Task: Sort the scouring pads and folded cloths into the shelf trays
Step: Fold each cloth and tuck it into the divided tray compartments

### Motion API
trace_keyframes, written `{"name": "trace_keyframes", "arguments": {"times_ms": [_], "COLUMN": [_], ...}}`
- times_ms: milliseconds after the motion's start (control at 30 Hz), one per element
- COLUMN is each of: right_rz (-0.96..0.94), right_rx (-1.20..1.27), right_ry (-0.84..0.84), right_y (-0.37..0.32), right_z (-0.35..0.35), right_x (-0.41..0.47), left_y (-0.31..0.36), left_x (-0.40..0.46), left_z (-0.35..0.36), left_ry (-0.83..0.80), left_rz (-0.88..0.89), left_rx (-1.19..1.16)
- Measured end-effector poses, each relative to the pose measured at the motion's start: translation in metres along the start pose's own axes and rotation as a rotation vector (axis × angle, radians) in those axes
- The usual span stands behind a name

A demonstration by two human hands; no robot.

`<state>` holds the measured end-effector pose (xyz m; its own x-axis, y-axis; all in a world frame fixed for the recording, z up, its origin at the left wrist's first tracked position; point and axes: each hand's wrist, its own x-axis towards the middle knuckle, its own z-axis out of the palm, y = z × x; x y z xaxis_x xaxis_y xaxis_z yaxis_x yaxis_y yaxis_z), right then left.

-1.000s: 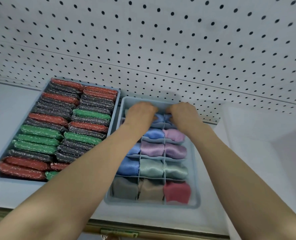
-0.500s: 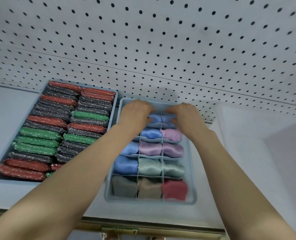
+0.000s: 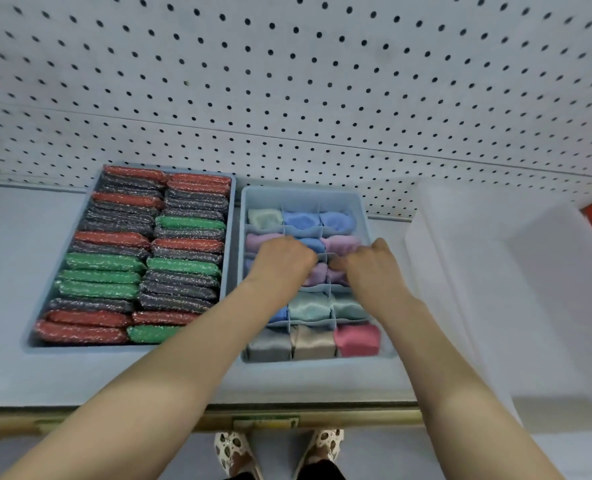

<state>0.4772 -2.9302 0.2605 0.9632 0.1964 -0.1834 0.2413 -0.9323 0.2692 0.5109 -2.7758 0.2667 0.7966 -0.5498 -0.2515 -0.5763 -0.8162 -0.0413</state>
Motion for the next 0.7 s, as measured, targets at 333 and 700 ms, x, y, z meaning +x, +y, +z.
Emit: {"name": "trace_keyframes", "arguments": {"times_ms": [333,700], "right_rz": [-0.036,-0.162], "right_rx": [0.6,0.467], "right_ry": [-0.016,0.079], "right_y": [-0.003,-0.033], "right_z": [-0.022,-0.002], "right_x": [-0.031,-0.025], "left_y": [-0.037,-0.022], "left_x": [-0.053,-0.029], "left_z": [0.004,0.016], "left_ry": [0.161,0.203], "left_rz": [-0.073,-0.245], "left_rx": [-0.205,0.109]}}
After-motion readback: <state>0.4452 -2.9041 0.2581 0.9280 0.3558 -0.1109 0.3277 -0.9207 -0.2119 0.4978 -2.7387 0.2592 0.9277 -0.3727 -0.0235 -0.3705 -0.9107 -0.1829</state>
